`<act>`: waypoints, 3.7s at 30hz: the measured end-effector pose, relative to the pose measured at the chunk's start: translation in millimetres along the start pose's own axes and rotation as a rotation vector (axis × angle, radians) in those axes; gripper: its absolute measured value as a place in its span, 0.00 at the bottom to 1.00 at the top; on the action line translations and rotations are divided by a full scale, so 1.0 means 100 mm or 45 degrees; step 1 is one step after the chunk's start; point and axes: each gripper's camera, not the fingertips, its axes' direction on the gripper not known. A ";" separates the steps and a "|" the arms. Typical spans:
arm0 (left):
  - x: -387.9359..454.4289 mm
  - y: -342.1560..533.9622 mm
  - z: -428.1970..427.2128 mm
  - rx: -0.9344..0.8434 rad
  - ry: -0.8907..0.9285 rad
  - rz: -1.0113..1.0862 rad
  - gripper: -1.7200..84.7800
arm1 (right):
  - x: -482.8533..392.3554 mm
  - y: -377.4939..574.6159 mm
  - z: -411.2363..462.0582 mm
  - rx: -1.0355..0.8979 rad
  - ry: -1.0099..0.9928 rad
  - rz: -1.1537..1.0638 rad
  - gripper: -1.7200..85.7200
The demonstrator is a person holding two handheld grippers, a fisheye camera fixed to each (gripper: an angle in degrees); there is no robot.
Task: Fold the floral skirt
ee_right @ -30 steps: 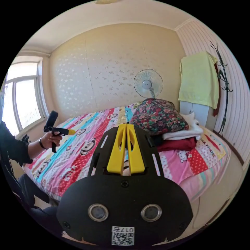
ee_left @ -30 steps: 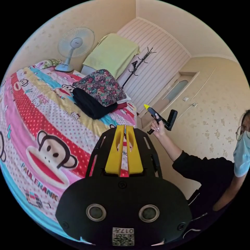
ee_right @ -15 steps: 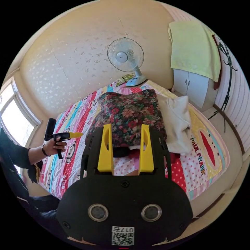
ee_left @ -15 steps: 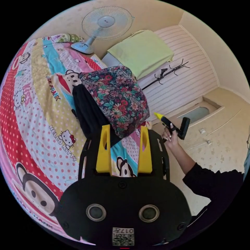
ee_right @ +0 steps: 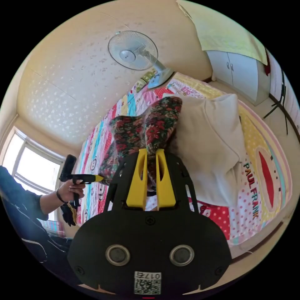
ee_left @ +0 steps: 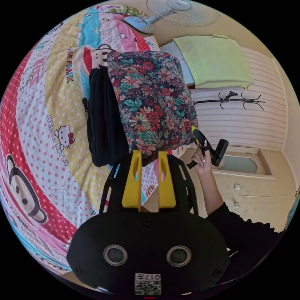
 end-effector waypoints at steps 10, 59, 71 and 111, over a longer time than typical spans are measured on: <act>0.47 0.98 -1.88 0.144 0.188 0.151 0.08 | -0.78 0.35 -0.80 0.153 -1.090 0.011 0.06; 0.12 7.06 -4.98 1.203 -0.053 0.841 0.13 | -6.24 0.82 -2.97 0.408 -1.151 -1.346 0.05; -0.17 7.51 -4.95 1.157 0.676 1.299 0.16 | -6.67 0.52 -3.66 0.891 -0.523 -1.170 0.04; -1.39 5.76 -5.15 1.084 0.635 0.940 0.03 | -7.62 -0.76 -3.26 1.264 0.458 -1.141 0.05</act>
